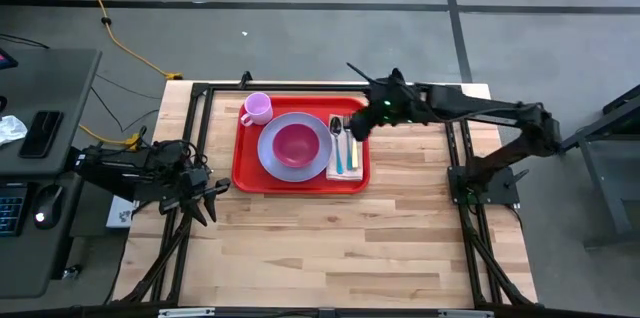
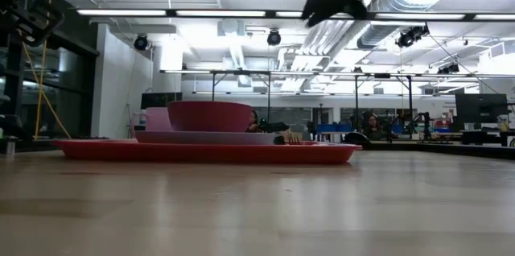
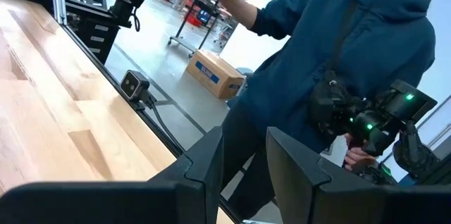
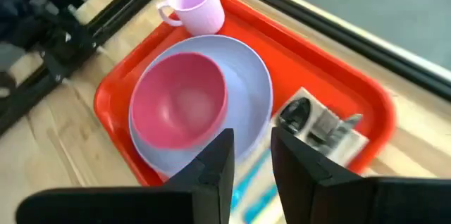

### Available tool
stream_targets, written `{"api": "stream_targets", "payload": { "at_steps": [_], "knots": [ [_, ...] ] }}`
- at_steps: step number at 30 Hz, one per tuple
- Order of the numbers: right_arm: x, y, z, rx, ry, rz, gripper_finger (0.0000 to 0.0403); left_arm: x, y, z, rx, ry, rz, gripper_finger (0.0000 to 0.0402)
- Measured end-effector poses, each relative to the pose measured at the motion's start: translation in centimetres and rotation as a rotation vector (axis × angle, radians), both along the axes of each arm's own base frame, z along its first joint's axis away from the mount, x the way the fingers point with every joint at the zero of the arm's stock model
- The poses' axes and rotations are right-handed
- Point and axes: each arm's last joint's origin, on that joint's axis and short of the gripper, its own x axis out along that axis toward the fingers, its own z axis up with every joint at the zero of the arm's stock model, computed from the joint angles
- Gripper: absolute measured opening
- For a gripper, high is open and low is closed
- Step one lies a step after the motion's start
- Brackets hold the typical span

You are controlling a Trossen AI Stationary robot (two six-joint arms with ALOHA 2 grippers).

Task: Set up tray
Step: Return to Home Position

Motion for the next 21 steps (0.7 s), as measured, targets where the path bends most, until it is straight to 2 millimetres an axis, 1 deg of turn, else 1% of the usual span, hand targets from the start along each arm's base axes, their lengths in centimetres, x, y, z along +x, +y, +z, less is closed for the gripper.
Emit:
{"api": "stream_targets", "payload": {
  "at_steps": [3, 5, 8, 11, 16, 21],
  "knots": [
    [-2.2, 1.2, 1.1, -0.036, 0.049, 0.002, 0.0074, 0.0, 0.0, 0.0, 0.0, 0.0, 0.0, 0.014],
    [-3.9, 1.8, 1.6, -0.025, 0.083, -0.013, 0.0074, 0.0, 0.0, 0.0, 0.0, 0.0, 0.0, 0.014],
    [-6.4, 2.8, 2.2, 0.031, 0.106, -0.1, 0.0074, 0.0, 0.0, 0.0, 0.004, -0.006, 0.001, 0.014],
    [-8.5, 3.8, 2.7, -0.002, 0.14, -0.144, 0.0074, 0.1, 0.1, 0.0, 0.009, -0.019, 0.042, 0.014],
    [-11.2, 5.8, 4.0, -0.102, 0.104, -0.102, 0.0074, 0.2, 0.1, 0.3, 0.01, -0.054, 0.083, 0.014],
    [-13.1, 7.5, 4.7, -0.172, 0.07, -0.048, 0.0074, -0.1, 0.0, 1.0, 0.05, -0.215, 0.018, 0.014]
  ]
}}
